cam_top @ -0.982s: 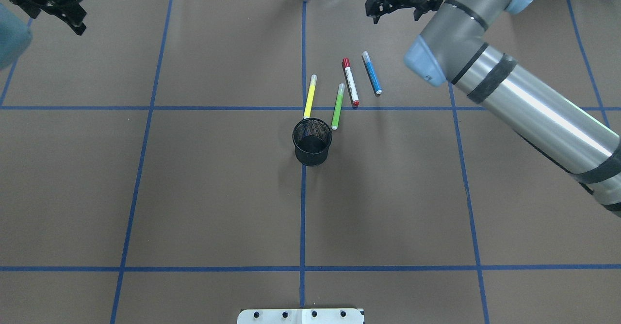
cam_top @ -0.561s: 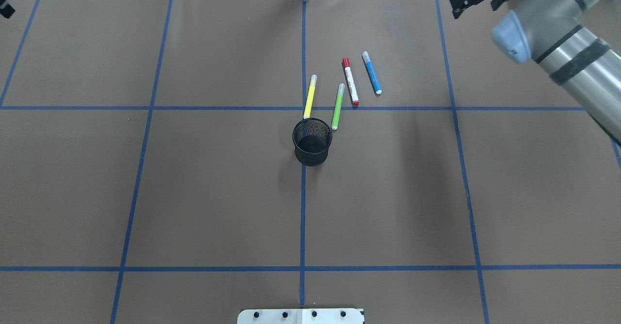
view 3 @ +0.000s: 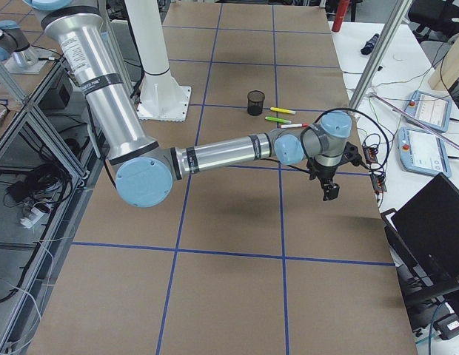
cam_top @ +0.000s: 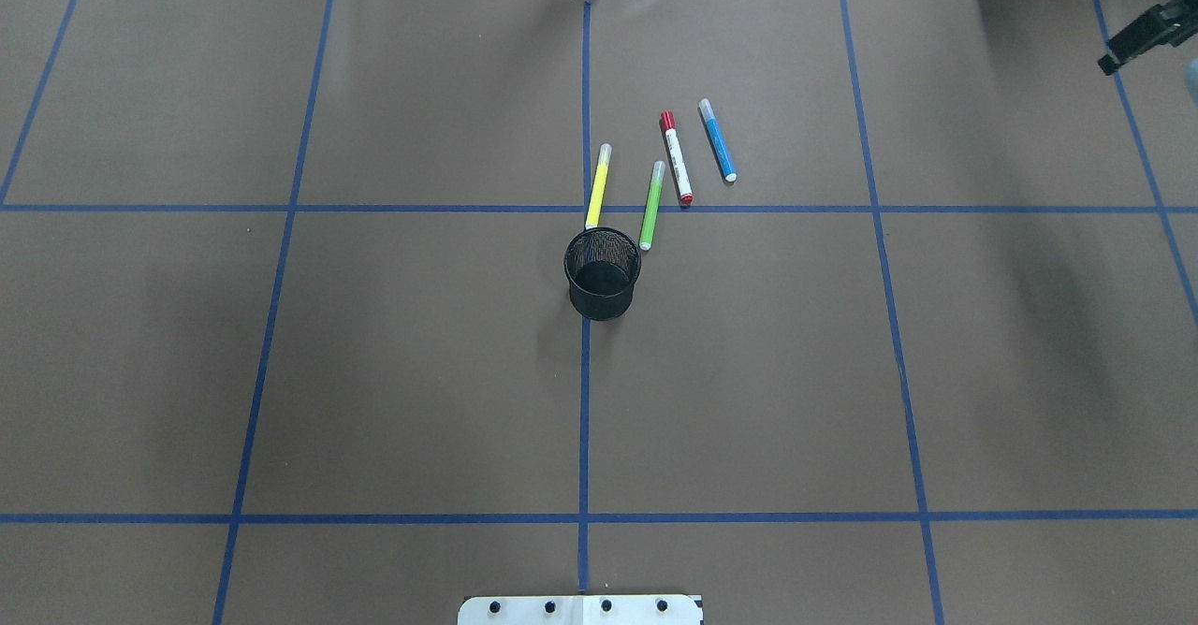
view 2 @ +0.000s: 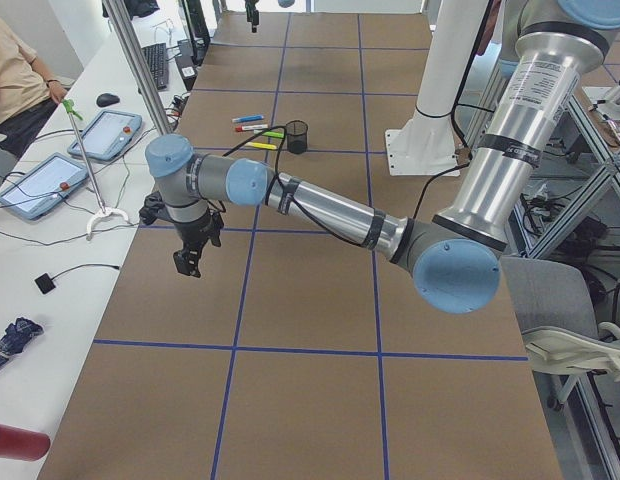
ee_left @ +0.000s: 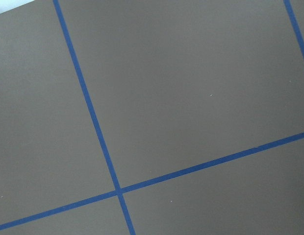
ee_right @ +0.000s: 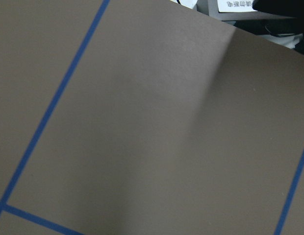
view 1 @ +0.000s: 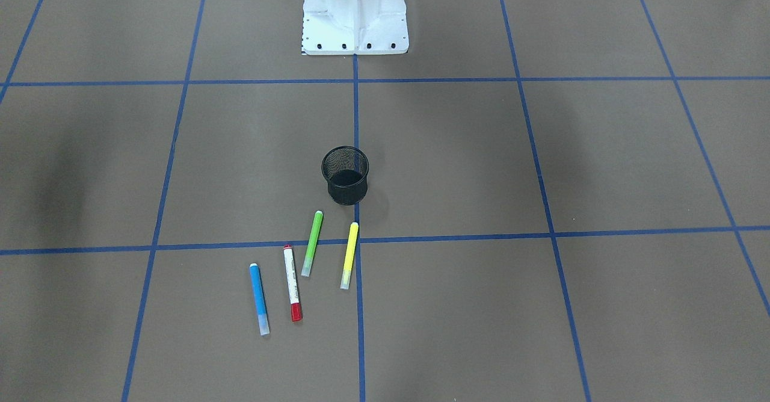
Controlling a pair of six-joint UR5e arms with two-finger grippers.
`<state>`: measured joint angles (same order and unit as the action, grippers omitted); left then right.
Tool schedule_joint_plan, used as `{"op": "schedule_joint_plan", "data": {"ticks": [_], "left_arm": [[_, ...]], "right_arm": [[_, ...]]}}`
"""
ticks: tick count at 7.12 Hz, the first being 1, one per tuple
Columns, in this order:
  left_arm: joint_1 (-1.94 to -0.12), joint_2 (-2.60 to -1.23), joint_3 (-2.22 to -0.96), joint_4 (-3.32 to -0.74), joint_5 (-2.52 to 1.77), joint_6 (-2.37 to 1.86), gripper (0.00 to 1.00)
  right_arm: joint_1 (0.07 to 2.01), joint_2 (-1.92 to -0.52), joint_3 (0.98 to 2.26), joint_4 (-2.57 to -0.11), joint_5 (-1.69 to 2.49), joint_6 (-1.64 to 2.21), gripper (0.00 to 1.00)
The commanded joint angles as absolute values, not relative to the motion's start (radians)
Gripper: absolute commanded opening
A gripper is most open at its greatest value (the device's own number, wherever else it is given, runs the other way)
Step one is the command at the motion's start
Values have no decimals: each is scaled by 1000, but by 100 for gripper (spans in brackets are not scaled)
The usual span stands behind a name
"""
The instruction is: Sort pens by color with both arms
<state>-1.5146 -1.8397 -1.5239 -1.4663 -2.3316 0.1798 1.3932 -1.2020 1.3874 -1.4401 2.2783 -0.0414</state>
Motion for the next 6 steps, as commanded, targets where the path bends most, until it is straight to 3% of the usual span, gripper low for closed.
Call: {"op": "schedule_joint_plan", "data": {"ticks": [1, 3, 6], "left_arm": [[-1573, -1735, -1519, -1519, -2341, 181, 100], [-1595, -1605, -1538, -1529, -2336, 183, 100], [-1629, -1589, -1641, -1426, -2431, 169, 100]], "right_arm": [[1491, -1355, 1445, -1437, 2329, -95, 99], [1503, -1478, 1506, -1430, 2315, -154, 99], [1542, -1514, 1511, -1442, 2324, -161, 99]]}}
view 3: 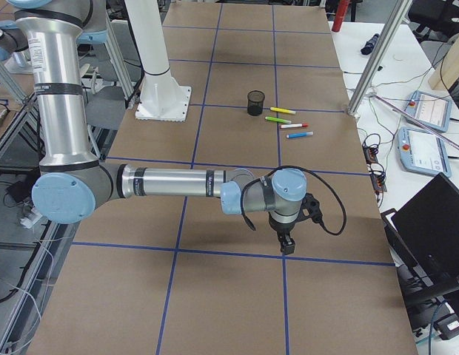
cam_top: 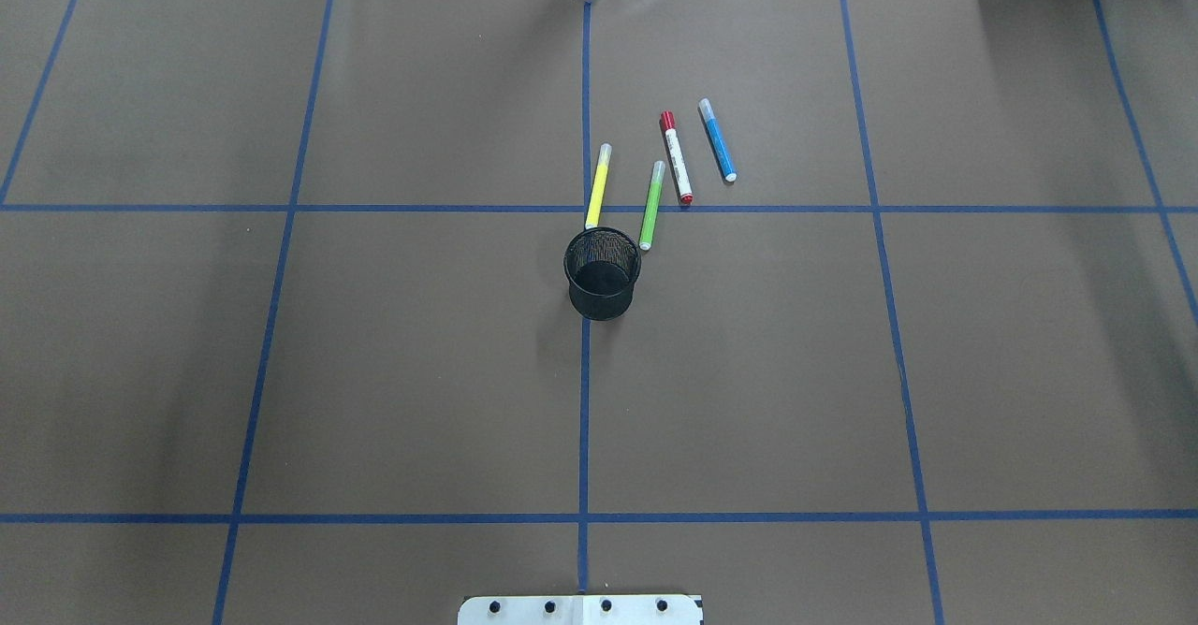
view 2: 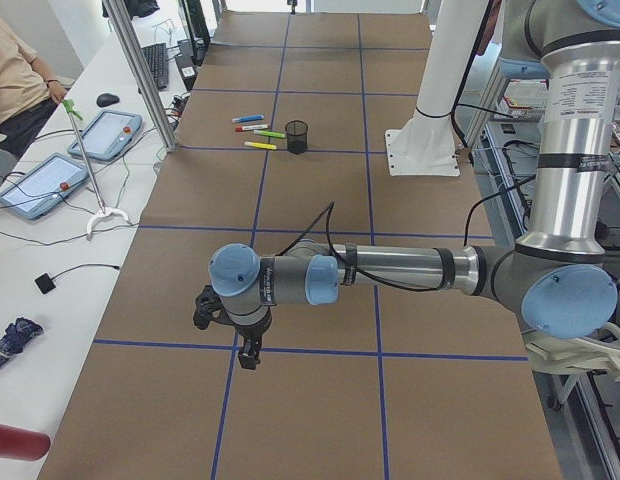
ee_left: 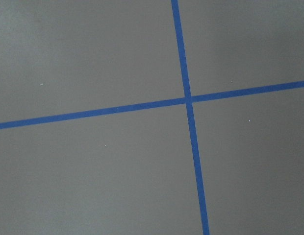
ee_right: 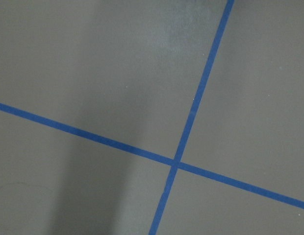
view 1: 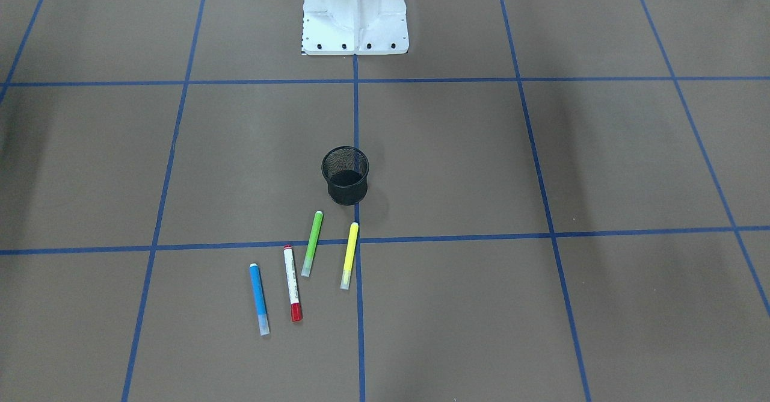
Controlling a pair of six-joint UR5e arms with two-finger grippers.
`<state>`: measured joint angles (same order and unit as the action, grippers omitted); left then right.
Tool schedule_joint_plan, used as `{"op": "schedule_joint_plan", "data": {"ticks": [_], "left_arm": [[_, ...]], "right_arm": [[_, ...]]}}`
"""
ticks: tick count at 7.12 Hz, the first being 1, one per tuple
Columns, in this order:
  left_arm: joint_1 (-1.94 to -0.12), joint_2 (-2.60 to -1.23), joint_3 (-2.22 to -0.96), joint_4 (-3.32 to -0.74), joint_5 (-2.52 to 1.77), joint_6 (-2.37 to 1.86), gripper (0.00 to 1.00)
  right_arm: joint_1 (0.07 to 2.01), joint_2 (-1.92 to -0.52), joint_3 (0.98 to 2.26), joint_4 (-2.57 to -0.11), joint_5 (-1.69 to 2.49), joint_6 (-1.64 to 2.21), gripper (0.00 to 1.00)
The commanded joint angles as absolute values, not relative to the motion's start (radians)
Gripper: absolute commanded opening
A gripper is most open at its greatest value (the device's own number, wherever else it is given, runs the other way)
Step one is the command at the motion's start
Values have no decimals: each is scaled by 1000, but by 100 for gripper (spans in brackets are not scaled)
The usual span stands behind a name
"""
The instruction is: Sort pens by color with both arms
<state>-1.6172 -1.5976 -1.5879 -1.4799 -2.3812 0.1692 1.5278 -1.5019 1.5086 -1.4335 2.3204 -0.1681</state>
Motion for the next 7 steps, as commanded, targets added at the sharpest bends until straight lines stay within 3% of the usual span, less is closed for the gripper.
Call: {"op": "schedule_joint_plan", "data": {"ticks": [1, 4, 6, 7], "left_arm": [[-1634, -1563, -1682, -1430, -2431, 169, 100], [-1647, -1540, -1689, -1437, -2437, 179, 100], [-1649, -1533, -1709, -1437, -2441, 179, 100], [-1648, -1526, -1709, -1437, -2441, 179, 100]], "right_arm": [[1545, -1511, 1509, -1474, 2322, -158, 99], [1551, -1497, 1514, -1526, 2321, -59, 99], [1555, -1450, 1598, -1760, 2312, -51, 99], [1554, -1468, 1603, -1755, 2312, -54, 99]]}}
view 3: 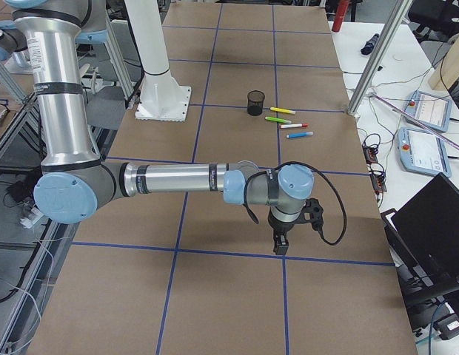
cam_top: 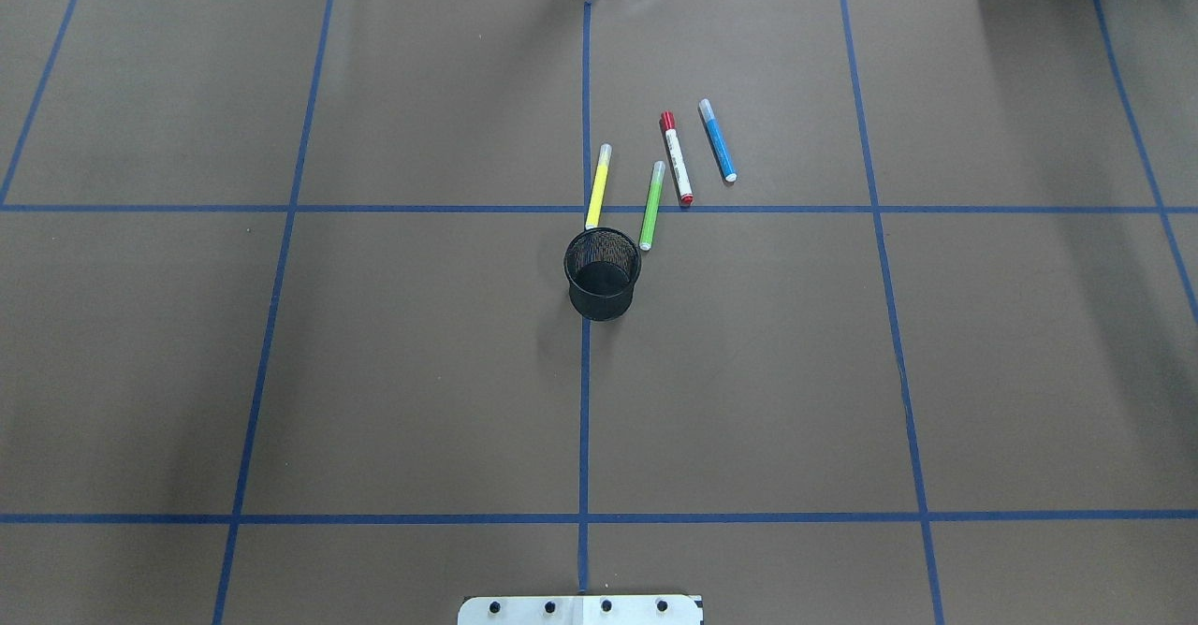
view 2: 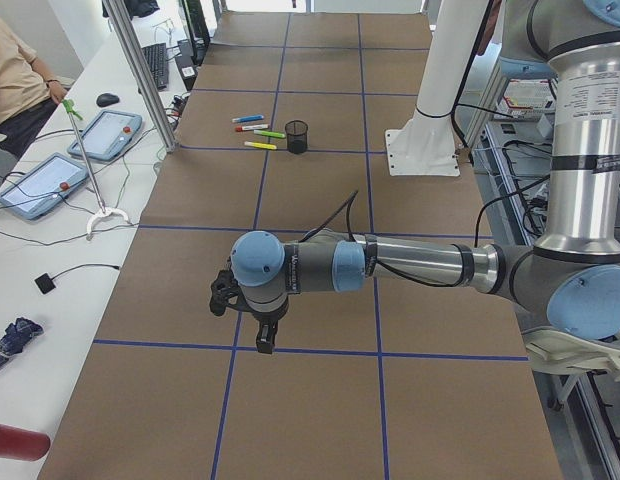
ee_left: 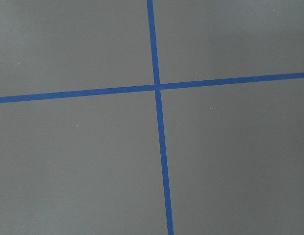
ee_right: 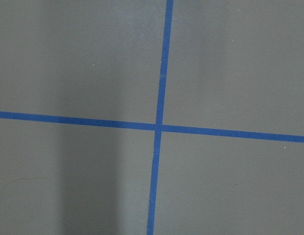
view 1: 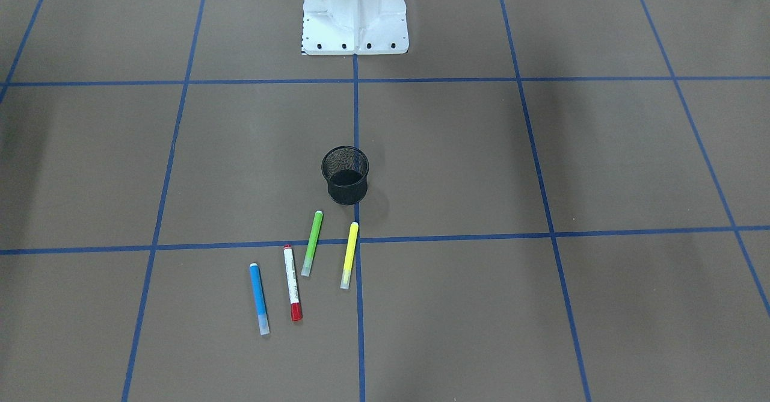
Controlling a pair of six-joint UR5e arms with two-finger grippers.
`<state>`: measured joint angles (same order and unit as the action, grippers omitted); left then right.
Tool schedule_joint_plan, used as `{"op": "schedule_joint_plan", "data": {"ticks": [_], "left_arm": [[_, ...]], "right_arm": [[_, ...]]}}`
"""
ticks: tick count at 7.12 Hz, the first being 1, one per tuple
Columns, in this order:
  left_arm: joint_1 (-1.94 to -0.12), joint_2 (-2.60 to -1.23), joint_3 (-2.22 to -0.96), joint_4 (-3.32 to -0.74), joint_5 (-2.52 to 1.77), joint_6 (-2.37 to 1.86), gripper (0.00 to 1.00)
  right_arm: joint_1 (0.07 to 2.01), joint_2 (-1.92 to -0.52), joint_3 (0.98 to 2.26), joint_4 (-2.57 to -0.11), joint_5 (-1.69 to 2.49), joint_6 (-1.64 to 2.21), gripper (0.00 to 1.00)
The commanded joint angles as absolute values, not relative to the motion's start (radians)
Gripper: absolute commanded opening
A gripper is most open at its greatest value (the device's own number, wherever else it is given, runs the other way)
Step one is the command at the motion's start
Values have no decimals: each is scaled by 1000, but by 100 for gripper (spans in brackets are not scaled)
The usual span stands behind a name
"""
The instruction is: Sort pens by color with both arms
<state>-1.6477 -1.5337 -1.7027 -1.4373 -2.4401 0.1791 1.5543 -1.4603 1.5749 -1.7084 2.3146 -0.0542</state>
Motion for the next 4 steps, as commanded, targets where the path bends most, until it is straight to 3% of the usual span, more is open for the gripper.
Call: {"op": "schedule_joint_plan", "data": {"ticks": [1, 4], "left_arm": [[-1647, -1525, -1709, -1437, -2439, 179, 100], [-1651, -1525, -1710, -1439, -2431, 175, 100]], "right_arm": [[1554, -1470, 1601, -1752, 2312, -51, 99], [1552, -1470, 1600, -1753, 2319, -49, 100]]}}
